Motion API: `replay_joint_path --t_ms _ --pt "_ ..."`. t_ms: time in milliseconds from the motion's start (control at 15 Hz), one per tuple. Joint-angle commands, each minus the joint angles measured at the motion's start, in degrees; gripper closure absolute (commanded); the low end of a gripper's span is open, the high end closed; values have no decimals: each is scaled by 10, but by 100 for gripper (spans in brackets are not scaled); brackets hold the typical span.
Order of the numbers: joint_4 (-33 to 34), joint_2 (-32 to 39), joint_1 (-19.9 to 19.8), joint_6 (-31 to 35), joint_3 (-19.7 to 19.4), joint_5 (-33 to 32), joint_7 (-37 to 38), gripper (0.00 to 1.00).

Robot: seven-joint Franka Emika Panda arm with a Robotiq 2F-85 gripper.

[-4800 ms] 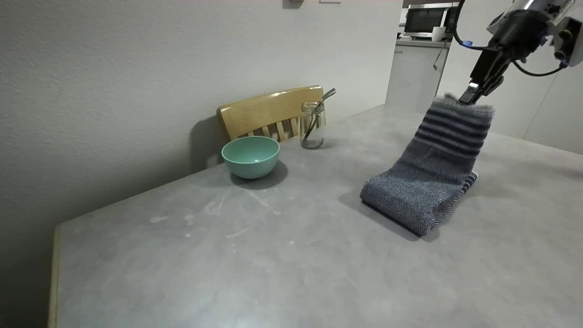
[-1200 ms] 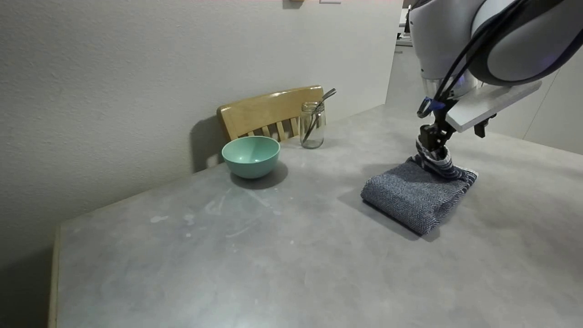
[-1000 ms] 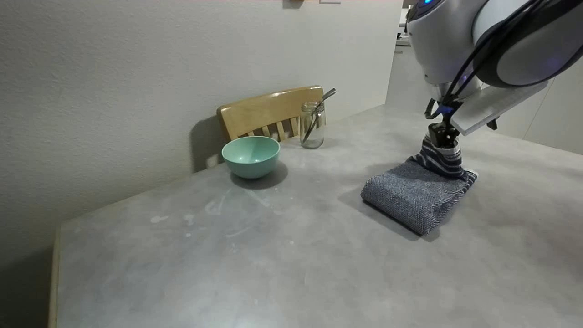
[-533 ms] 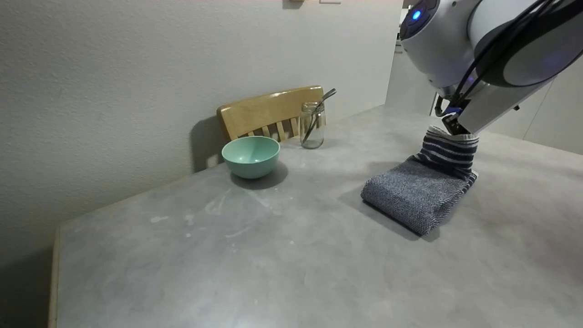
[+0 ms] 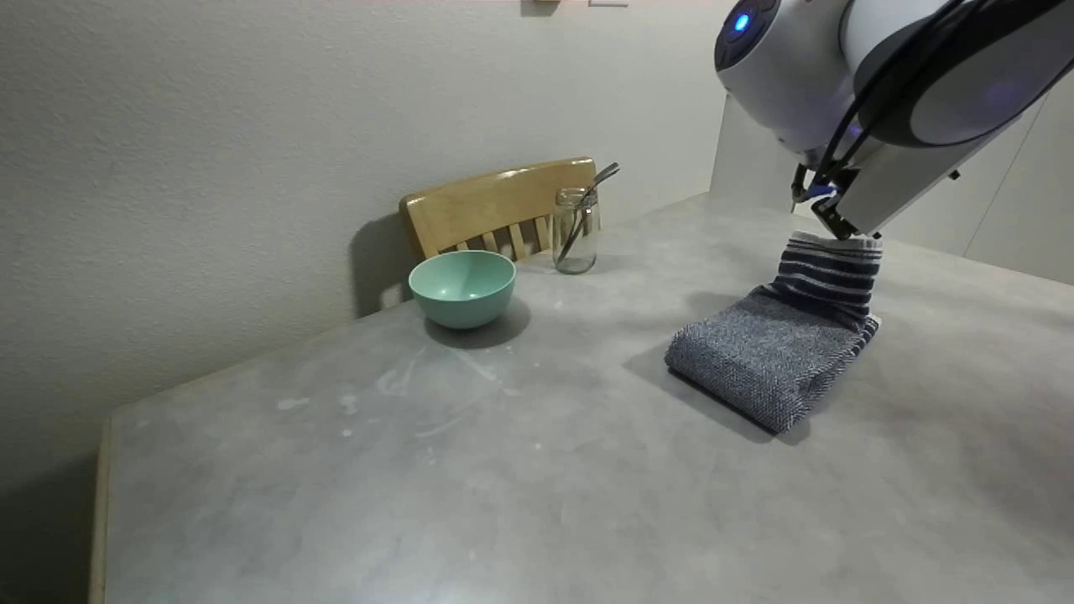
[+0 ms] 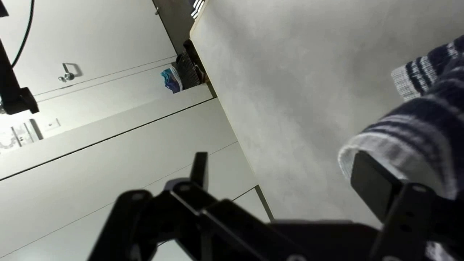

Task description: Fold the towel

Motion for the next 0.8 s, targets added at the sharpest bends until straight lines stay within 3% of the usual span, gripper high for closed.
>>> replay_joint_path --t_ms 0,267,467,733 --pt "15 2 -3 -54 16 -50 9 0" --pt "27 -3 -14 -73 35 -55 -1 0" --pt "13 -28 -33 -16 64 4 -64 0" --pt "-33 -116 -27 18 91 86 -123 0"
